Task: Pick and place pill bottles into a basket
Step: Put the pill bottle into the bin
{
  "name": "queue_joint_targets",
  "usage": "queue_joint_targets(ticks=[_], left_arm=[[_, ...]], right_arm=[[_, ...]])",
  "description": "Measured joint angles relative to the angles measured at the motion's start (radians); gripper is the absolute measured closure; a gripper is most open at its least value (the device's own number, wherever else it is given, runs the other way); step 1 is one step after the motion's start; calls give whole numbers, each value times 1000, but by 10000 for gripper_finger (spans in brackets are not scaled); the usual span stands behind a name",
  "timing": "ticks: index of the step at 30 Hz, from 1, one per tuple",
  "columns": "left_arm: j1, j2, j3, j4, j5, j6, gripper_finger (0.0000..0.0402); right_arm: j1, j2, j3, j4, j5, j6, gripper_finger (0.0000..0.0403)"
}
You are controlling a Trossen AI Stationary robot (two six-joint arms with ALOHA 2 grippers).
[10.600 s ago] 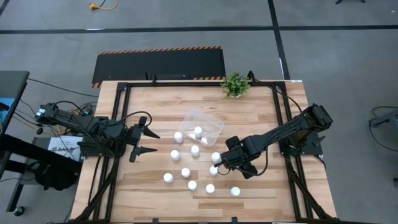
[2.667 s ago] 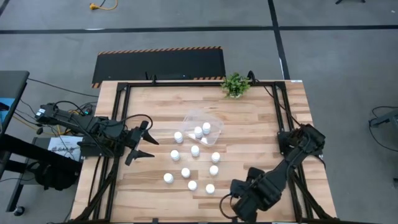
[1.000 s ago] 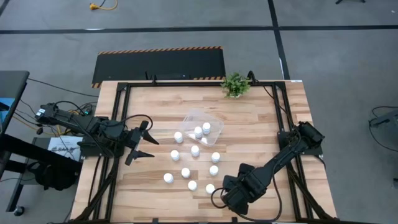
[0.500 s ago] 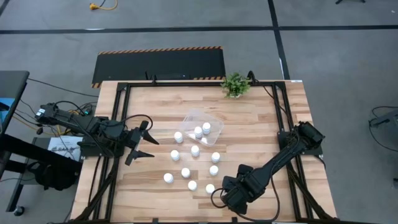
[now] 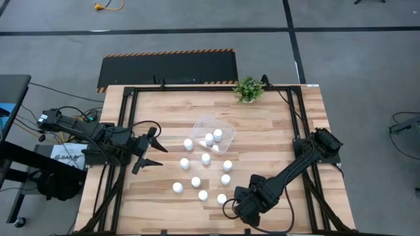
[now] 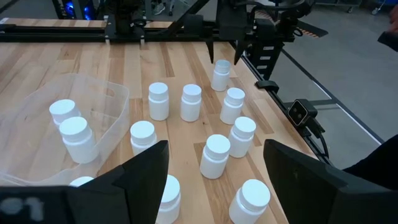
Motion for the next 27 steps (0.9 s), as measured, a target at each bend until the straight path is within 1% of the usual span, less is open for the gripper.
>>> queue_joint_targets(ticks=[27], left_arm=[[0,0,0,0,0,0,150]], right_arm=[[-10,0,-2,18,21,-73,154]])
